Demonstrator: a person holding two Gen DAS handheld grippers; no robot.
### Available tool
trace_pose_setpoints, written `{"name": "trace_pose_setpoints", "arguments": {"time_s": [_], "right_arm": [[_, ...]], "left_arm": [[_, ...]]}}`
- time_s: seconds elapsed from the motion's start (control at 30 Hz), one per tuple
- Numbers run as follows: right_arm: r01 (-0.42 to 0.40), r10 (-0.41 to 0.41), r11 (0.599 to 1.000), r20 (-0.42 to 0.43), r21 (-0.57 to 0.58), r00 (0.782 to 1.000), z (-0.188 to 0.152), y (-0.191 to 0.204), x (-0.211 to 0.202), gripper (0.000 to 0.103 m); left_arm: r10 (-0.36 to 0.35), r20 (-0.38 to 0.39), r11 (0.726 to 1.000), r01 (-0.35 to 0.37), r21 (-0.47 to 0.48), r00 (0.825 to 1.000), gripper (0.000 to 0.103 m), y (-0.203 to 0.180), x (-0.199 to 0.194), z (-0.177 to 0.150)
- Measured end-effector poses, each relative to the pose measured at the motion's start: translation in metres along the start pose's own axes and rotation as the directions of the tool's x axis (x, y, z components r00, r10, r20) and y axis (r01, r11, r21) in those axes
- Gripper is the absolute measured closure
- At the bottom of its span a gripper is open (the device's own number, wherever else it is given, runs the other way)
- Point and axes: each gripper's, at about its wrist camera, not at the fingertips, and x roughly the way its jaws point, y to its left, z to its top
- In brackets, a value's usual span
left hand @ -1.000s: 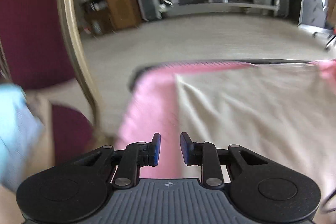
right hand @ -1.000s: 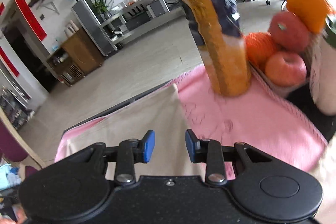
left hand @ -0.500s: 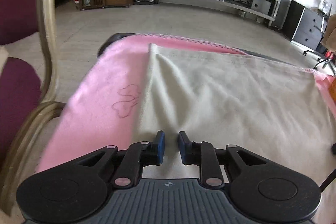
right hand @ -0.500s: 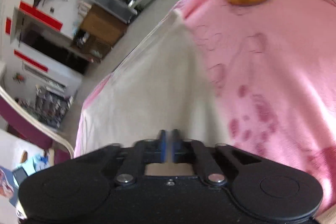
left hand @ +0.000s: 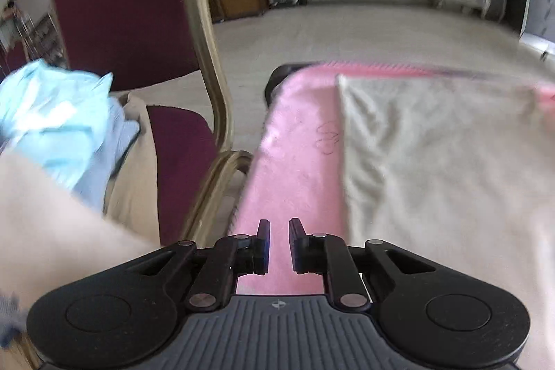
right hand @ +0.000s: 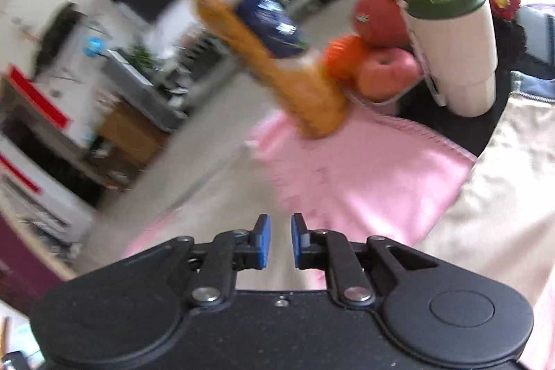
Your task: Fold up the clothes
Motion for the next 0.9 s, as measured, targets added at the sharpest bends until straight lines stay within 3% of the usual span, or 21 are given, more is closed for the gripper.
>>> {"name": "trace_pose_setpoints", "arguments": {"time_s": [0.17,0.3,0.37,0.53,0.6,0.67,0.7,0.77,0.9], "right_arm": [[-0.060,0.059,0.997,-0.026,-0.038,0.998,-0.025,0.012,-0.014,0.080],[-0.016,0.017,1.000,-0.129,0.012,0.992,-0.039,0.000,0.013,0.079],[0.000,0.010,0.999,-0.189,0.053,0.982,-0.049,-0.008,0.032,0.079],[-0.089,0.107,0.994,-0.320,0.069,0.941,-0.071,-0.002,0.072,0.080],[-0.146,0.159,0.987,-0.412,0.062,0.897,-0.079,0.006,0.090,0.079],[-0.150,0.135,0.989,-0.432,0.000,0.892,-0.083,0.015,0.096,0.082],[-0.138,0.108,0.990,-0.427,-0.039,0.898,-0.083,0.017,0.097,0.086],[-0.067,0.058,0.998,-0.391,-0.010,0.919,-0.073,0.004,0.094,0.103],[0.059,-0.010,0.981,-0.256,0.186,0.967,-0.050,-0.042,0.072,0.103]], "left_arm": [[-0.125,-0.007,0.985,0.123,-0.118,0.992,0.084,0.007,-0.008,-0.029],[-0.100,-0.042,0.994,0.098,-0.052,0.994,0.085,-0.017,0.013,-0.036],[-0.123,-0.048,0.992,0.121,-0.048,0.991,0.085,-0.026,0.021,-0.039],[-0.187,-0.075,0.982,0.189,0.021,0.980,0.085,-0.052,0.036,-0.046],[-0.217,-0.111,0.974,0.223,0.048,0.970,0.084,-0.059,0.043,-0.049],[-0.203,-0.120,0.975,0.211,0.062,0.972,0.080,-0.059,0.046,-0.051],[-0.182,-0.116,0.980,0.190,0.064,0.976,0.080,-0.057,0.048,-0.051],[-0.155,-0.117,0.986,0.160,0.034,0.981,0.079,-0.049,0.051,-0.049],[-0.115,-0.089,0.993,0.117,0.019,0.989,0.090,-0.038,0.033,-0.053]]}}
